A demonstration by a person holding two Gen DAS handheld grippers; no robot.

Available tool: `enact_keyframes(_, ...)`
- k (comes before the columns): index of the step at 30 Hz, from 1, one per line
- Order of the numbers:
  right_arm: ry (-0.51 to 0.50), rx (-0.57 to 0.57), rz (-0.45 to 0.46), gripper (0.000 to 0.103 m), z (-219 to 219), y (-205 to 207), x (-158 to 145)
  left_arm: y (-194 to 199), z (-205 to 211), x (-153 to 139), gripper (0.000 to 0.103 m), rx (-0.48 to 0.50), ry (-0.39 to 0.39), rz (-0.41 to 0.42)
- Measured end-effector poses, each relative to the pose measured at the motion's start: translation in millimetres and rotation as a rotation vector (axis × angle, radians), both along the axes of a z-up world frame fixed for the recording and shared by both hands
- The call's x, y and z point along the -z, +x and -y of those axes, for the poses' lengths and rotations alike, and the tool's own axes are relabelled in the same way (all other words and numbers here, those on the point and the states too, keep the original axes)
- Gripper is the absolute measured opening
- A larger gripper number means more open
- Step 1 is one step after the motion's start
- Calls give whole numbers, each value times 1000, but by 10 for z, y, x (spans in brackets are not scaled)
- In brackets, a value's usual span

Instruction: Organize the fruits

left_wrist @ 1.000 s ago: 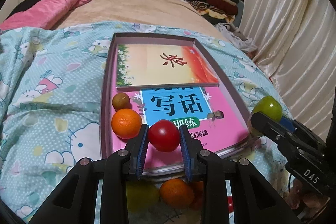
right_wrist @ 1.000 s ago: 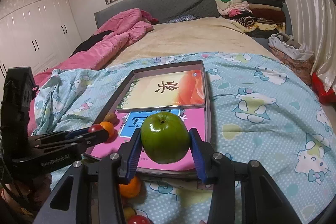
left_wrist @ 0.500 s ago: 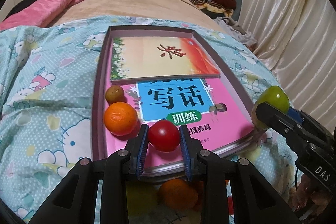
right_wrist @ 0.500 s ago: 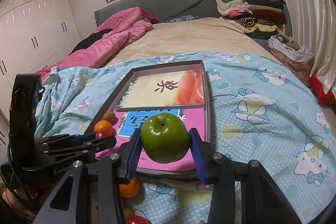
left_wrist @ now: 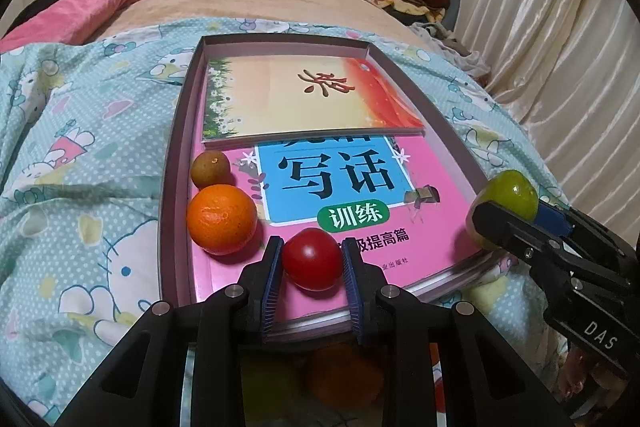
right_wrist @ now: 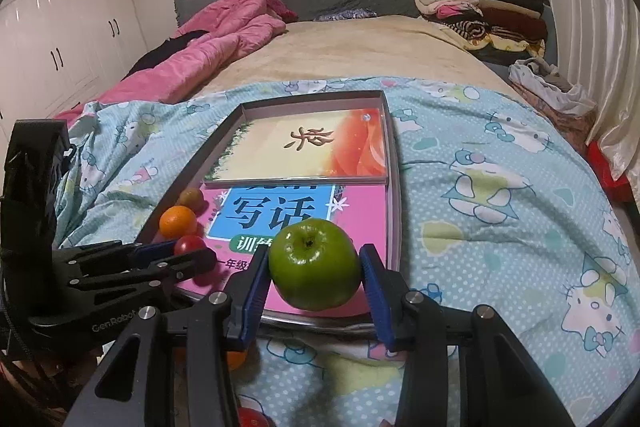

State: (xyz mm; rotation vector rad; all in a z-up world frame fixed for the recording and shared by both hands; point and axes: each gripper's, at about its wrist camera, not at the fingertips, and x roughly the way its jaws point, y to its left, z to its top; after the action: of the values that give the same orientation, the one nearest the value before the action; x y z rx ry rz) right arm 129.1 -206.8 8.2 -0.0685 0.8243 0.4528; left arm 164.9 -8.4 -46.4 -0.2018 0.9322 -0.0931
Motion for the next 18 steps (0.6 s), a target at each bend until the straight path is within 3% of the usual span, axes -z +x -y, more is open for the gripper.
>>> enact_keyframes(18, -72, -20, 2, 45, -84, 113, 79, 45, 76, 50, 30, 52, -23, -12)
